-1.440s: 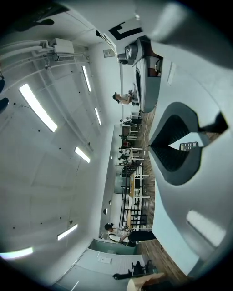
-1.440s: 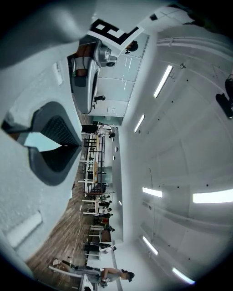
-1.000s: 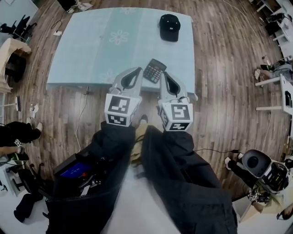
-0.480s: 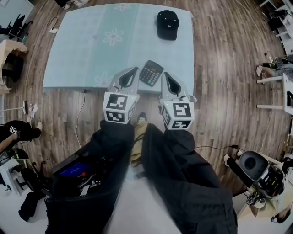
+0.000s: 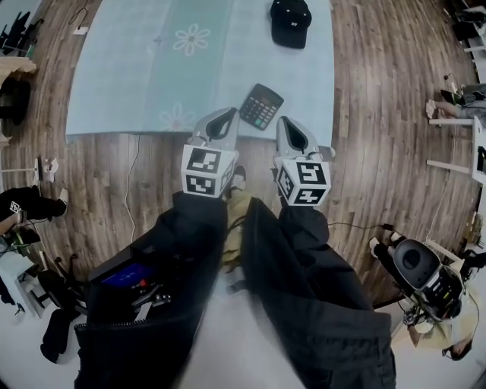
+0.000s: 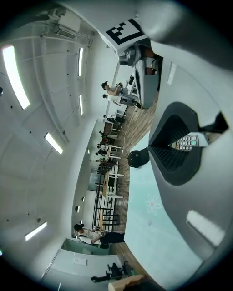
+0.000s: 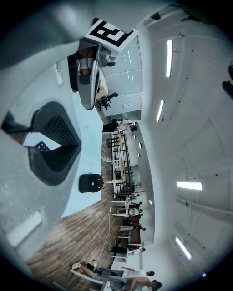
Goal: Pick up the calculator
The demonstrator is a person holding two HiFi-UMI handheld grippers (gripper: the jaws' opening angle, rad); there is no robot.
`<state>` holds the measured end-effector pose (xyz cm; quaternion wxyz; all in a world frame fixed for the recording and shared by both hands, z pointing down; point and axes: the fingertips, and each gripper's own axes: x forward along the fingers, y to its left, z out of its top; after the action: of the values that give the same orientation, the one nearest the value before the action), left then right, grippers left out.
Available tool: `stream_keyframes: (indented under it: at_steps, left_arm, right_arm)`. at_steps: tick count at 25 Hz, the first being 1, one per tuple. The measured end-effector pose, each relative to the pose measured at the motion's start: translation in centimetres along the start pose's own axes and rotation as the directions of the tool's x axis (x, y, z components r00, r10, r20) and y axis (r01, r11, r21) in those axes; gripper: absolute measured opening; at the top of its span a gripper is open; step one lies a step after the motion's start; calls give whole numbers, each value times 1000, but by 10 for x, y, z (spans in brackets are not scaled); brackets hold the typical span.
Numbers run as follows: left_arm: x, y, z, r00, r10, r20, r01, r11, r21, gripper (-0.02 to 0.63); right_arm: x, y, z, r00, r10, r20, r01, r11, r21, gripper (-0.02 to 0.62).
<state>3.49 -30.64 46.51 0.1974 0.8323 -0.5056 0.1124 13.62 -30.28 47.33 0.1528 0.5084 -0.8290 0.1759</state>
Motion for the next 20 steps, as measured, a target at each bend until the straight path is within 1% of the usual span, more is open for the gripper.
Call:
stream_keyframes:
  at_steps: [5, 9, 15, 20]
  left_arm:
    - [15, 15, -19, 999, -20, -46, 19, 1000, -18, 2]
    - [24, 27, -44, 994, -19, -112, 15, 999, -38, 2]
    - [69, 57, -89, 975, -40, -217, 22, 996, -85, 2]
    - [73, 55, -98, 962, -50, -267, 24, 995, -100, 2]
  right_arm:
    - [20, -3, -25, 997, -17, -71, 17, 1000, 9, 0]
    - [33, -1, -47, 991, -10, -136, 13, 1000, 20, 0]
    - [90, -16, -93, 970, -10, -244, 16, 1000, 20, 0]
    - [95, -22, -100, 961, -2, -275, 9, 1000, 25, 0]
